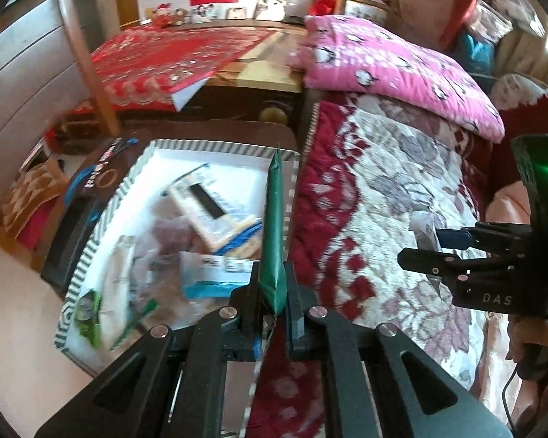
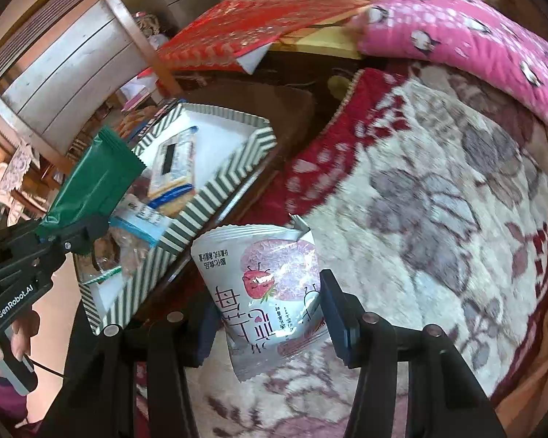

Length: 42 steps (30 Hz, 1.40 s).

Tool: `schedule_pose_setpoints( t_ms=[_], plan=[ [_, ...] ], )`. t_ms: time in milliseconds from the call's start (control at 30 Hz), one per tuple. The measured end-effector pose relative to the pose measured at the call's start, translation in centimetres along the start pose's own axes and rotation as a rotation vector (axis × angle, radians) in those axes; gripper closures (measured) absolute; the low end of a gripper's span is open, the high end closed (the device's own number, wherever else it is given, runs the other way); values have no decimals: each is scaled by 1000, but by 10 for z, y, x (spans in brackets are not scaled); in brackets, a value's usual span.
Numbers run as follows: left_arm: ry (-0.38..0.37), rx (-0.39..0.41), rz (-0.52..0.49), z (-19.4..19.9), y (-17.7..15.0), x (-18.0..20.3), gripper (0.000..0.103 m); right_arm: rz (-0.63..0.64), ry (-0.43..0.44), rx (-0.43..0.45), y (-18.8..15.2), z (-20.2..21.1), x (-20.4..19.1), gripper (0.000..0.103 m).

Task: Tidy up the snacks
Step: 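Carry the green sachet and strawberry pouch over the white tray, then open both grippers to drop the sachet and pouch into the tray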

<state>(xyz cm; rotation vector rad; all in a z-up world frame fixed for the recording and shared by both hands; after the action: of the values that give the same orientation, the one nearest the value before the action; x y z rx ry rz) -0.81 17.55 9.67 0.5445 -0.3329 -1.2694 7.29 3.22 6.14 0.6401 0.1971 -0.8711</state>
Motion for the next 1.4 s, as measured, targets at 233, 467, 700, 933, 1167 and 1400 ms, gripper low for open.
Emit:
schedule_pose_setpoints(
  t_ms=[233,467,700,933,1167,1400],
  plan=[
    [27,-4,71,1,-4,-38,95,63,8,-20,17,-12,-31,48],
    [57,-17,122,-3,-10,-67,95,123,20,-43,36,-29,-61,48],
    [76,-38,178,-8,-21,-95,95,182,32,-73,51,-50,-90,48],
    [80,-64,200,-17,-29,-102,95,231,25,-105,67,-74,-112,48],
    [76,-83,207,-27,-30,-102,95,261,-14,-138,82,-101,-119,48],
    [81,-99,212,-36,-30,-105,95,295,-38,-167,85,-123,-126,48]
  ],
)
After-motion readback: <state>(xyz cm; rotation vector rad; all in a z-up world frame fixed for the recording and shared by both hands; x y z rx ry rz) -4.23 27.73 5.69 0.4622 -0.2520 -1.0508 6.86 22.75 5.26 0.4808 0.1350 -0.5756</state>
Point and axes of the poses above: each gripper's, at about its wrist camera, not at the fingertips, and z roughly against the way its jaws point, x to its right, y to its top, the point moved 5 cm from there along -z, roughly the way its jaws point, and after that the axes turned 8 degrees about y, right-handed, at the moved point
